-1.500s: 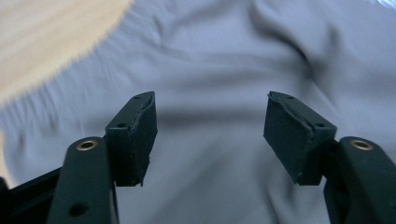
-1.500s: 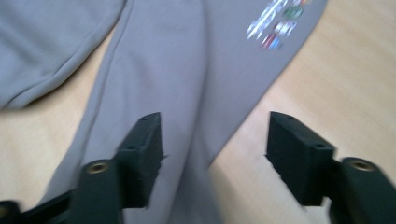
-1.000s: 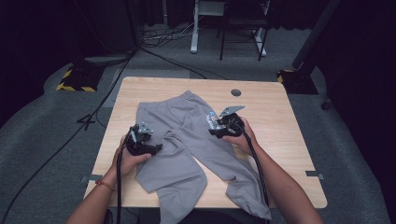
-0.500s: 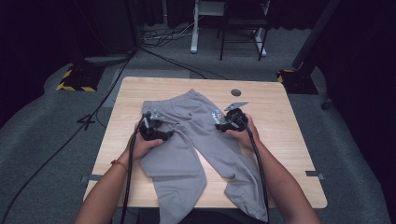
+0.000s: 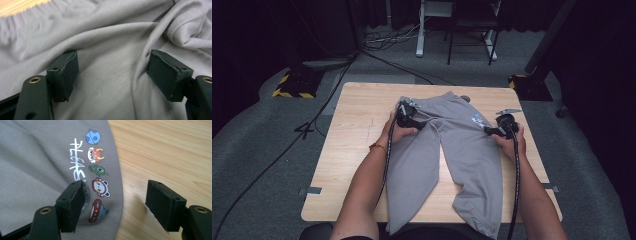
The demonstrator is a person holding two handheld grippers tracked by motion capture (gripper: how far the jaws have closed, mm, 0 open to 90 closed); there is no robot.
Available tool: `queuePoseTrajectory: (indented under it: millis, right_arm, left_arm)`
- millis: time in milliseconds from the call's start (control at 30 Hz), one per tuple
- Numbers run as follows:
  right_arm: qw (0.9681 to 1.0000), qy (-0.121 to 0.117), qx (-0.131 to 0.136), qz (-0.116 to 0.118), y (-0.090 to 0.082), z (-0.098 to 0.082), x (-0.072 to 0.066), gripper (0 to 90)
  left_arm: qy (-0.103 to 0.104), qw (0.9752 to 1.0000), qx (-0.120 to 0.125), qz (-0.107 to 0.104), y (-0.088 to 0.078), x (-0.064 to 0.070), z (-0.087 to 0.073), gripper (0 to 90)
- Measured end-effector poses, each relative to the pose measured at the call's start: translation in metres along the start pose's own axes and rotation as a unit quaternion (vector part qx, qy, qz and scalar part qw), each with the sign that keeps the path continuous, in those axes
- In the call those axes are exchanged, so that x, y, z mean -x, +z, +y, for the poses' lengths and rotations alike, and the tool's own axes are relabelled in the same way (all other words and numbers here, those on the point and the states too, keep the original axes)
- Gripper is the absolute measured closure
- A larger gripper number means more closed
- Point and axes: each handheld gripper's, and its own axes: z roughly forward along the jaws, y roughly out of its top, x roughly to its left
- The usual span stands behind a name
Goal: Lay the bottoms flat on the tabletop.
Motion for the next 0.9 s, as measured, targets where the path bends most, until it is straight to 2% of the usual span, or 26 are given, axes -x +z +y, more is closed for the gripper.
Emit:
queuePoseTrajectory:
  millis: [67, 133, 167, 200, 300, 333, 367, 400, 433, 467, 533, 600, 633, 733, 800, 900]
  right_arm:
    - [1.0000, -0.002, -0.006, -0.002, -0.003, -0.002, 0.003, 30.7]
    - [1.0000, -0.005, -0.007, -0.003, -0.006, -0.003, 0.002, 32.6]
    - [0.9999, -0.007, -0.005, 0.008, -0.009, -0.004, 0.001, 33.7]
    - [0.9999, -0.009, -0.001, 0.014, -0.011, -0.004, -0.001, 33.6]
    - [0.9986, -0.011, 0.014, 0.049, -0.024, -0.004, -0.009, 33.5]
    - [0.9978, -0.017, 0.019, 0.061, -0.029, -0.005, -0.015, 33.5]
    - [0.9959, -0.027, 0.018, 0.084, -0.036, -0.006, -0.023, 33.2]
    - [0.9945, -0.039, 0.018, 0.095, -0.040, -0.007, -0.029, 33.0]
    - [0.9927, -0.056, 0.021, 0.105, -0.047, -0.009, -0.037, 33.1]
    - [0.9901, -0.068, 0.024, 0.120, -0.054, -0.012, -0.046, 33.4]
    - [0.9845, -0.094, 0.029, 0.145, -0.067, -0.017, -0.063, 33.7]
    - [0.9786, -0.103, 0.032, 0.176, -0.078, -0.026, -0.079, 34.0]
    - [0.9754, -0.118, 0.029, 0.184, -0.083, -0.031, -0.088, 34.2]
    - [0.9669, -0.150, 0.016, 0.206, -0.097, -0.046, -0.113, 35.3]
    - [0.9610, -0.164, 0.010, 0.223, -0.106, -0.057, -0.128, 36.7]
    - [0.9500, -0.198, -0.008, 0.241, -0.118, -0.074, -0.149, 40.0]
  left_arm:
    - [0.016, 0.9997, -0.015, 0.008, -0.002, 0.006, 0.005, 26.8]
    - [0.032, 0.9992, -0.023, 0.002, -0.007, 0.010, 0.004, 31.6]
    - [0.045, 0.9985, -0.029, -0.003, -0.011, 0.011, 0.002, 38.1]
    - [0.058, 0.9979, -0.030, 0.001, -0.017, 0.014, 0.000, 40.9]
    - [0.074, 0.9969, -0.026, -0.005, -0.038, 0.017, -0.009, 44.6]
    - [0.082, 0.9965, -0.014, -0.013, -0.049, 0.021, -0.015, 44.1]
    - [0.078, 0.9966, -0.004, -0.025, -0.055, 0.023, -0.020, 44.3]
    - [0.083, 0.9959, -0.005, -0.036, -0.063, 0.026, -0.025, 44.4]
    - [0.092, 0.9950, -0.004, -0.037, -0.071, 0.032, -0.032, 44.2]
    - [0.101, 0.9940, -0.001, -0.042, -0.079, 0.038, -0.039, 44.1]
    - [0.105, 0.9931, 0.005, -0.053, -0.092, 0.049, -0.055, 43.7]
    - [0.113, 0.9914, 0.011, -0.065, -0.104, 0.060, -0.069, 42.4]
    - [0.108, 0.9917, 0.011, -0.068, -0.109, 0.066, -0.076, 42.4]
    - [0.116, 0.9898, 0.007, -0.082, -0.121, 0.086, -0.096, 40.8]
    - [0.132, 0.9869, -0.005, -0.093, -0.125, 0.098, -0.109, 41.1]
    - [0.139, 0.9838, -0.026, -0.109, -0.127, 0.114, -0.127, 41.5]
